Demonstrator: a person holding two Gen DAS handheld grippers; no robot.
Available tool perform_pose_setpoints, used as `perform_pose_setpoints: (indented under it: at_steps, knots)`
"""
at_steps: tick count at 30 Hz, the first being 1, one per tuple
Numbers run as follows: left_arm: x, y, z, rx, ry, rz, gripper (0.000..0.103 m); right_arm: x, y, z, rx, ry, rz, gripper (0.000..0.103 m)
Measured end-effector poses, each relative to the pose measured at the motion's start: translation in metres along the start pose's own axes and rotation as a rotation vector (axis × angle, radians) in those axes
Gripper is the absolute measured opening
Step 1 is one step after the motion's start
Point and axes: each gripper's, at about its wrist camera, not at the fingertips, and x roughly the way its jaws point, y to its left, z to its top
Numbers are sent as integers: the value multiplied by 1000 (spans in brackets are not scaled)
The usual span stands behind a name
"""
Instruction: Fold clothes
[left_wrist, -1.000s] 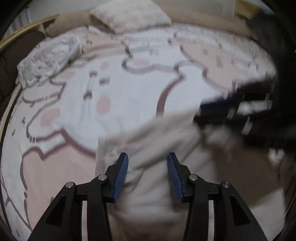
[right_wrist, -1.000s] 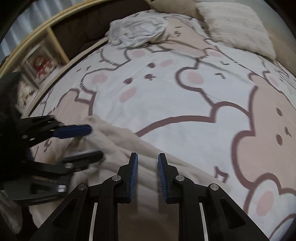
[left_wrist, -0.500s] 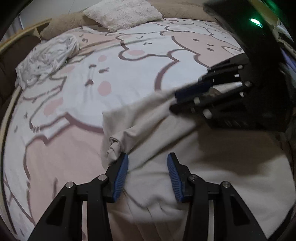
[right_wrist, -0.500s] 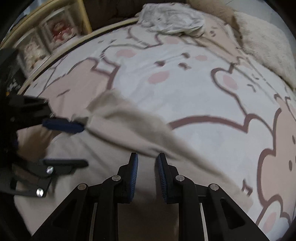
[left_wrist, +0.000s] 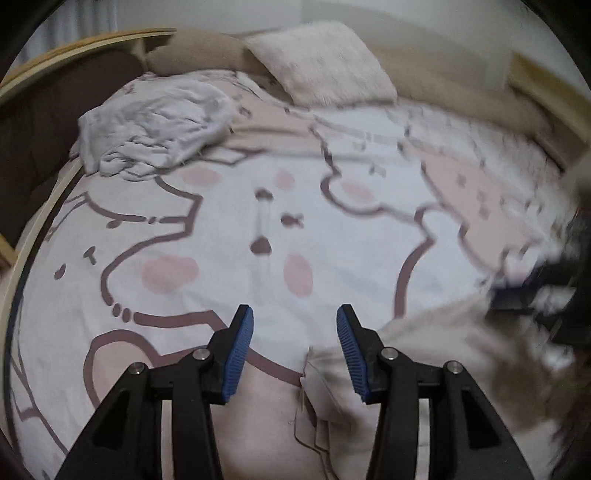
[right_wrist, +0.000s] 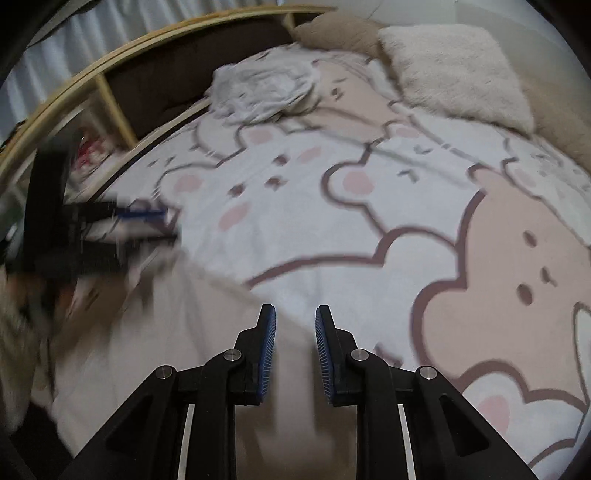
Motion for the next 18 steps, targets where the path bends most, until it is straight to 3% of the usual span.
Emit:
perform_pose_setpoints:
  at_steps: [2,4,9,11,13,18]
  knots:
    - [-9,-2,0,-3,-3,-55,47,10,8,-12,-56,61,40,21]
    - [-7,-20,-8,72,34,-77,47,26,16,-26,-128,109,2,21]
    - [22,-69,-43,295,157,-64,47,31,-9,-38,-103,17,-91,20]
    - [36,-74,-54,340,187,-26,48,29,-20,-37,-57,2,-95,12]
    - [40,-69,-53,337,178,-24,50,28,-28,-36,-21,-6,-95,7]
    - [44,-48,-42,313,147,17,51,14,-25,-26,59,-33,-132,7]
